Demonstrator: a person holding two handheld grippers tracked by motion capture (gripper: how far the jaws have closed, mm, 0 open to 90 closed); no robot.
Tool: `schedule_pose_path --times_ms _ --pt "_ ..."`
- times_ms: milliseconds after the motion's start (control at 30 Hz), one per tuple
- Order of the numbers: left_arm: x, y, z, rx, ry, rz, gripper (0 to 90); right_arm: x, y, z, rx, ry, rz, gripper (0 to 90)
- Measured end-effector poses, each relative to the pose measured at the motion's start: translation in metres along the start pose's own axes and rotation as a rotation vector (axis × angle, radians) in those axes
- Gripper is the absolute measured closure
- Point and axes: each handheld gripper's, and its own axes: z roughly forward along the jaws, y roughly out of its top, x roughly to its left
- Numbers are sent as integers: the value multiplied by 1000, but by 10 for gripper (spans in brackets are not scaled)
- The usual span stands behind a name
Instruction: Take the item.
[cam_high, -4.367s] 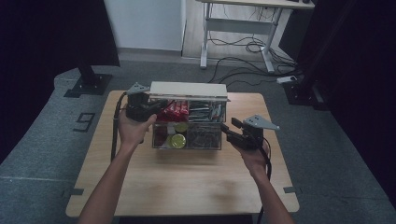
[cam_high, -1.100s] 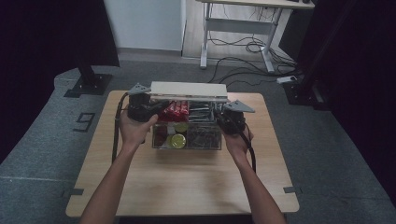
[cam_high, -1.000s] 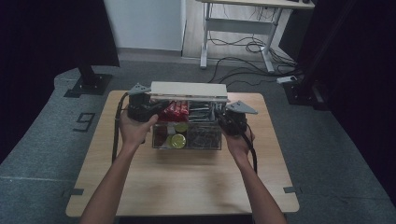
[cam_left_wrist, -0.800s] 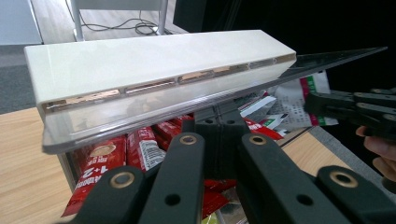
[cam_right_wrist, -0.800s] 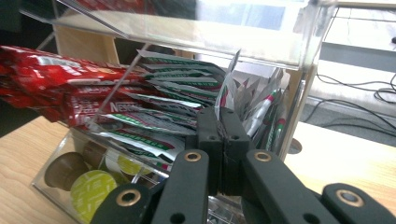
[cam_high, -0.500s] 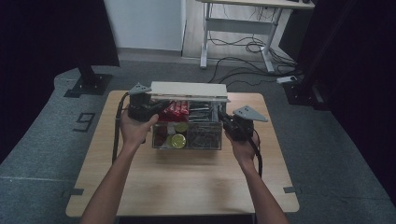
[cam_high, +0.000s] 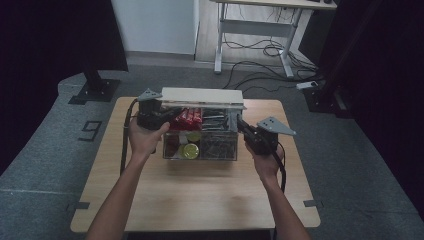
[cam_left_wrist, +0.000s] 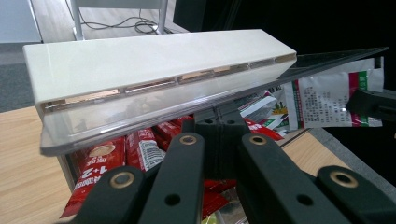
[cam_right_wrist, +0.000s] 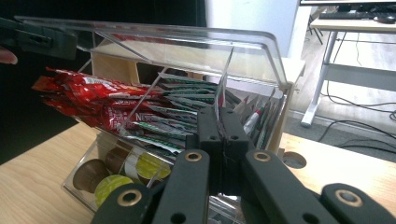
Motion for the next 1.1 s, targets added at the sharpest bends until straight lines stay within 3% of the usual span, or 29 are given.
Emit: schedule_pose_path --times_ms 1100 --pt "-3 1 2 5 2 2 899 -11 -1 -40 -74 12 35 892"
